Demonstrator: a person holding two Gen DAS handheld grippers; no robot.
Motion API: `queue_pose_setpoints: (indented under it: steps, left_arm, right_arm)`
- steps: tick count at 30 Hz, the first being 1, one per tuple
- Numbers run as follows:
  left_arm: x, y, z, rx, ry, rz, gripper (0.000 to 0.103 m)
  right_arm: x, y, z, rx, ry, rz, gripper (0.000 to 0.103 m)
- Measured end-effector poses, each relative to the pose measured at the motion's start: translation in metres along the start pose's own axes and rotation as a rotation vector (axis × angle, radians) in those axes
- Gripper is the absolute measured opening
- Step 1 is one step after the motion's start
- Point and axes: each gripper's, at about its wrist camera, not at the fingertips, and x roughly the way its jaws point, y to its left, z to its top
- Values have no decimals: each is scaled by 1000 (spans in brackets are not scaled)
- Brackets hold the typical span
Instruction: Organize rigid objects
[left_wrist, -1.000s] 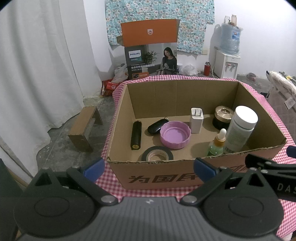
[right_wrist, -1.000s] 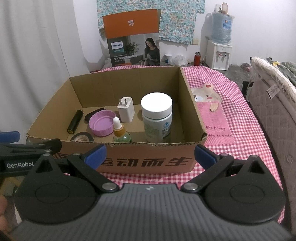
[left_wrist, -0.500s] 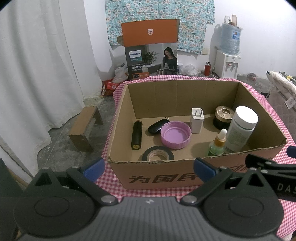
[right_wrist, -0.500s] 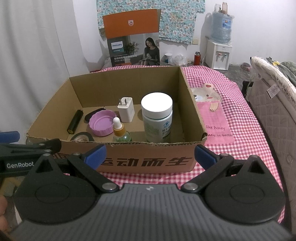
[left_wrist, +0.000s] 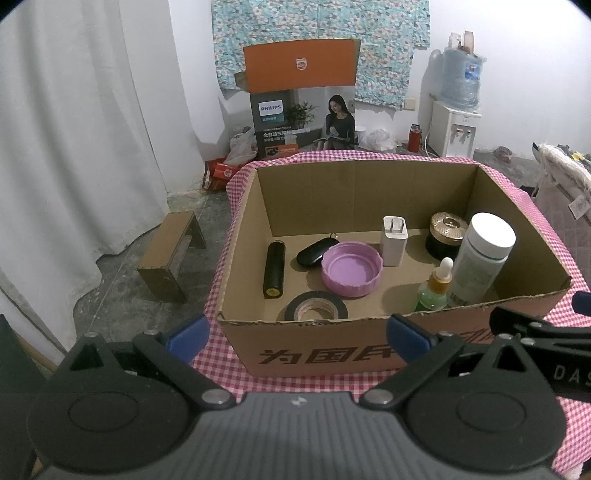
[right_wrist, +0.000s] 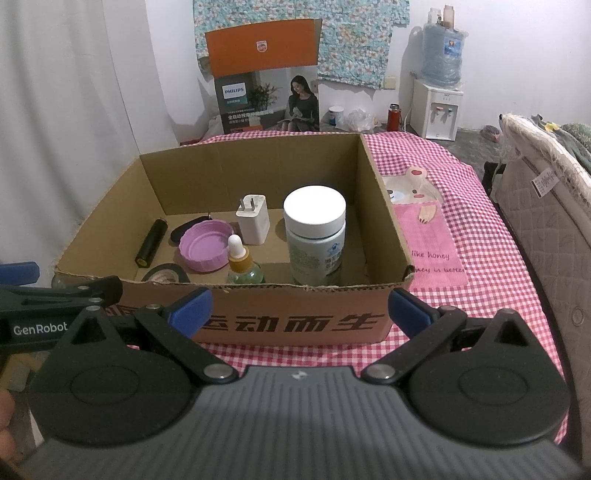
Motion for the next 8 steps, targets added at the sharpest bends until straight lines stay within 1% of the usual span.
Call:
queue_pose_setpoints:
  steps: [8]
  left_arm:
    - [-1, 0, 0, -1, -1, 3, 102]
  right_arm:
    - [0, 1, 1, 0, 0, 0, 102]
